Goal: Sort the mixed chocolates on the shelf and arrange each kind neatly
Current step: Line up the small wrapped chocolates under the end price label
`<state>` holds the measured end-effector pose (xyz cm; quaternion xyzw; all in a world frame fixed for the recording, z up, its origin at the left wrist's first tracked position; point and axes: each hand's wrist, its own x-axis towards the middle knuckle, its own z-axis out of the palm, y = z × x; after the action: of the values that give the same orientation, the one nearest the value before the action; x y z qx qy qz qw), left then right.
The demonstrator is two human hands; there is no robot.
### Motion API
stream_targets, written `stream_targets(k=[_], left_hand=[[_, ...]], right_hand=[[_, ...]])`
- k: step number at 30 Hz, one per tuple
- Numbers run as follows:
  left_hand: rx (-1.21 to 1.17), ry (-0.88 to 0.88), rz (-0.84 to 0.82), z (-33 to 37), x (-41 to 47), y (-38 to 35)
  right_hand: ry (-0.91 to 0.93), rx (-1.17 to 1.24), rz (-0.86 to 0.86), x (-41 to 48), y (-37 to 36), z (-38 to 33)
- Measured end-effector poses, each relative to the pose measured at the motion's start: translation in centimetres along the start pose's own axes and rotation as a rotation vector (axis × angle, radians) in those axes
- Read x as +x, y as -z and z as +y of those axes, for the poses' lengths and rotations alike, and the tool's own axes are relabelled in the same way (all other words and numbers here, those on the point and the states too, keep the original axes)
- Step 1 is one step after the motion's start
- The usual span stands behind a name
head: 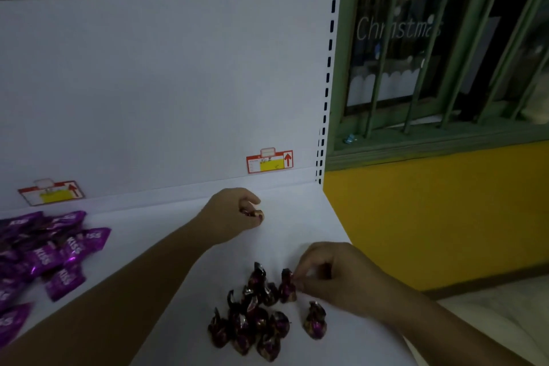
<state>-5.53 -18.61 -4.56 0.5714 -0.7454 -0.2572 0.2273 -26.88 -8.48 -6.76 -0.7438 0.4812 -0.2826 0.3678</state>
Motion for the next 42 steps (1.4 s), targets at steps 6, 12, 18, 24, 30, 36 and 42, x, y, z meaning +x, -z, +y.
stream_targets(k=[6, 12, 18, 24, 30, 36, 42], left_hand=[[0.111, -0.019, 0.175, -1.2, 2.3, -0.2], [0.053, -0.050, 0.242, -2.1, 2.9, -1.6], [-0.172, 0.010, 0.373, -2.9, 3.0, -1.9], [-0.057, 0.150, 0.396, -2.7, 3.0, -1.8], [0.130, 0.139, 0.370, -2.4, 3.4, -1.3], [0.166, 0.126, 0.363, -2.9, 4.0, -1.5], [0.148, 0.126, 0.391, -3.3, 4.1, -1.7]], right_hand=[[-0.025, 0.061, -0.187, 0.7, 1.6, -0.5], [0.039, -0.085, -0.228, 1.8, 1.5, -1.6], [-0.081, -0.217, 0.000, 4.4, 1.6, -0.2], [-0.231, -0.303, 0.172, 12.0, 1.4, 0.7], [-0.223, -0.304, 0.201, 16.3, -0.5, 0.5], [-0.221, -0.279, 0.346, 16.4, -1.3, 1.9], [-0.224, -0.290, 0.397, 16.7, -1.4, 2.5]])
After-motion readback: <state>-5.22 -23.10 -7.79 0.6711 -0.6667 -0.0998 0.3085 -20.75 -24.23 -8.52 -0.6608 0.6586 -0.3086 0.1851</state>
